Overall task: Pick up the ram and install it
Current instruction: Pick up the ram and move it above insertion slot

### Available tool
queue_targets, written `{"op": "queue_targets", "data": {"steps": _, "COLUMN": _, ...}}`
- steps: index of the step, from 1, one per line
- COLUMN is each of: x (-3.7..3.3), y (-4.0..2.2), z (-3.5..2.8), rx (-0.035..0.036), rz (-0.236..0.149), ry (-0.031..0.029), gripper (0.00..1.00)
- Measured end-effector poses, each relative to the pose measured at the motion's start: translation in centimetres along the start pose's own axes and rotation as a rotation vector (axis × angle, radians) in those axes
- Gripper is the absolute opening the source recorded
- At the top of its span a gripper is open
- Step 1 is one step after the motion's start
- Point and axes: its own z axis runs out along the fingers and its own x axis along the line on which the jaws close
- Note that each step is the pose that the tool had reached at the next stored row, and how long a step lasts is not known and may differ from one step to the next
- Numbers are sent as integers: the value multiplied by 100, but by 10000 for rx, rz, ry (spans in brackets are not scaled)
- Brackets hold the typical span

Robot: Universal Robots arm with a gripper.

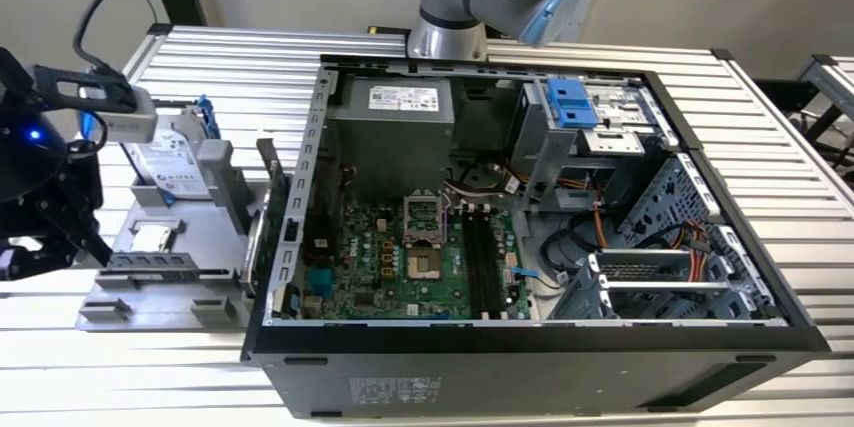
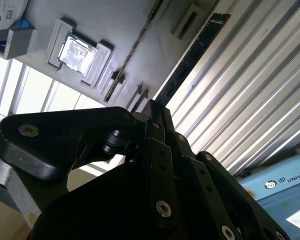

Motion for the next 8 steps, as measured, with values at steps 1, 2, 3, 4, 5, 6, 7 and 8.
{"op": "queue_targets", "data": {"steps": 1, "x": 0, "y": 0, "z": -11, "rx": 0, "rz": 0, "ry": 1, "gripper": 0}}
{"op": "queue_targets", "data": {"steps": 2, "x": -1, "y": 0, "z": -20, "rx": 0, "rz": 0, "ry": 0, "gripper": 0}}
{"op": "queue_targets", "data": {"steps": 3, "x": -1, "y": 1, "z": -33, "rx": 0, "rz": 0, "ry": 0, "gripper": 0}}
{"op": "queue_targets", "data": {"steps": 4, "x": -2, "y": 1, "z": -45, "rx": 0, "rz": 0, "ry": 0, "gripper": 0}}
{"op": "queue_targets", "data": {"steps": 5, "x": -2, "y": 1, "z": -57, "rx": 0, "rz": 0, "ry": 0, "gripper": 0}}
{"op": "queue_targets", "data": {"steps": 6, "x": -2, "y": 1, "z": -69, "rx": 0, "rz": 0, "ry": 0, "gripper": 0}}
{"op": "queue_targets", "data": {"steps": 7, "x": -3, "y": 1, "z": -82, "rx": 0, "rz": 1, "ry": 0, "gripper": 0}}
{"op": "queue_targets", "data": {"steps": 8, "x": -3, "y": 2, "z": -95, "rx": 0, "rz": 1, "ry": 0, "gripper": 0}}
